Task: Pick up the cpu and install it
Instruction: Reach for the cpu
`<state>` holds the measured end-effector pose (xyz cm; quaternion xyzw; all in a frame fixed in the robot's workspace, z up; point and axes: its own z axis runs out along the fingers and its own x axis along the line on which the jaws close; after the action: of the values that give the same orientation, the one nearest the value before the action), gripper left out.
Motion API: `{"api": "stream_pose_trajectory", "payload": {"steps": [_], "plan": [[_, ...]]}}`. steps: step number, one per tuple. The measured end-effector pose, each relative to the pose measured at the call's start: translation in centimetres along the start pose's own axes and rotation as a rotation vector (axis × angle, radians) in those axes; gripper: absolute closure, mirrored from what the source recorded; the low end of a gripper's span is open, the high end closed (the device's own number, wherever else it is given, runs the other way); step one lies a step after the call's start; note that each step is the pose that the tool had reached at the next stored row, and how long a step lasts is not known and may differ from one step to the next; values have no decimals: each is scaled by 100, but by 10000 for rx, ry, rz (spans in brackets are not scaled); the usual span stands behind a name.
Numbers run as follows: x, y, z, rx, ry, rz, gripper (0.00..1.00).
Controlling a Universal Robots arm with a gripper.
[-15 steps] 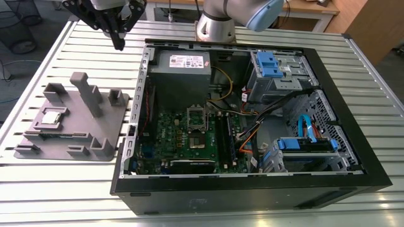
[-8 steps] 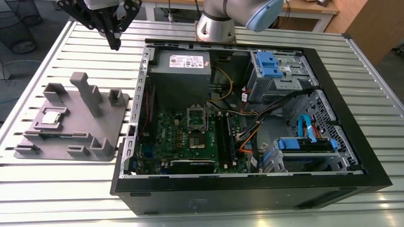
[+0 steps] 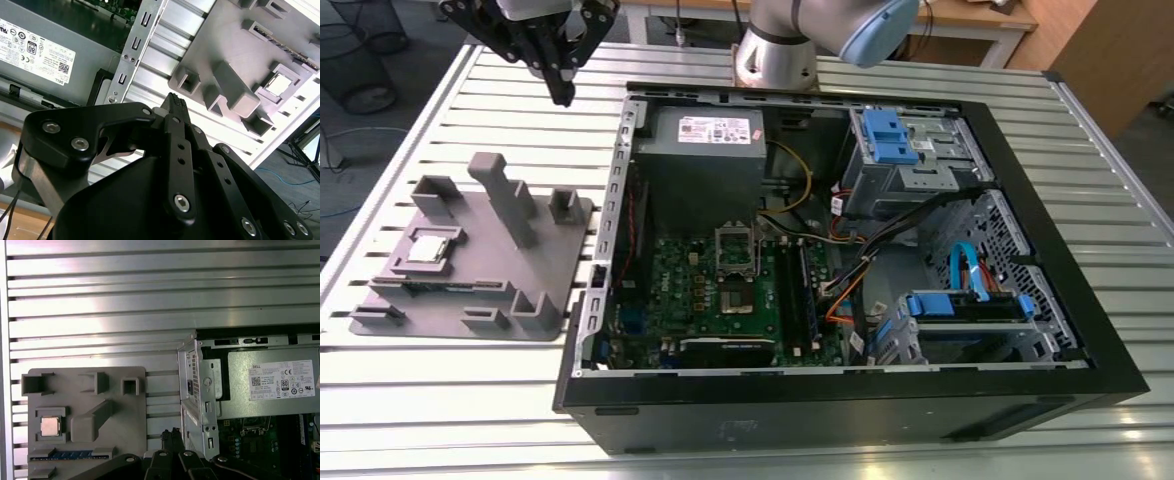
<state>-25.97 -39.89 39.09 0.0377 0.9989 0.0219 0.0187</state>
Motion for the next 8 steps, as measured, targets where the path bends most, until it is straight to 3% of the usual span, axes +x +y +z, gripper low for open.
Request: {"api": "stream_pose_trajectory", "payload": {"steps": [5,8], "plan": [[21,-2,-1,0,0,1,89],[72,-5,-3,0,-1,1,89]]}}
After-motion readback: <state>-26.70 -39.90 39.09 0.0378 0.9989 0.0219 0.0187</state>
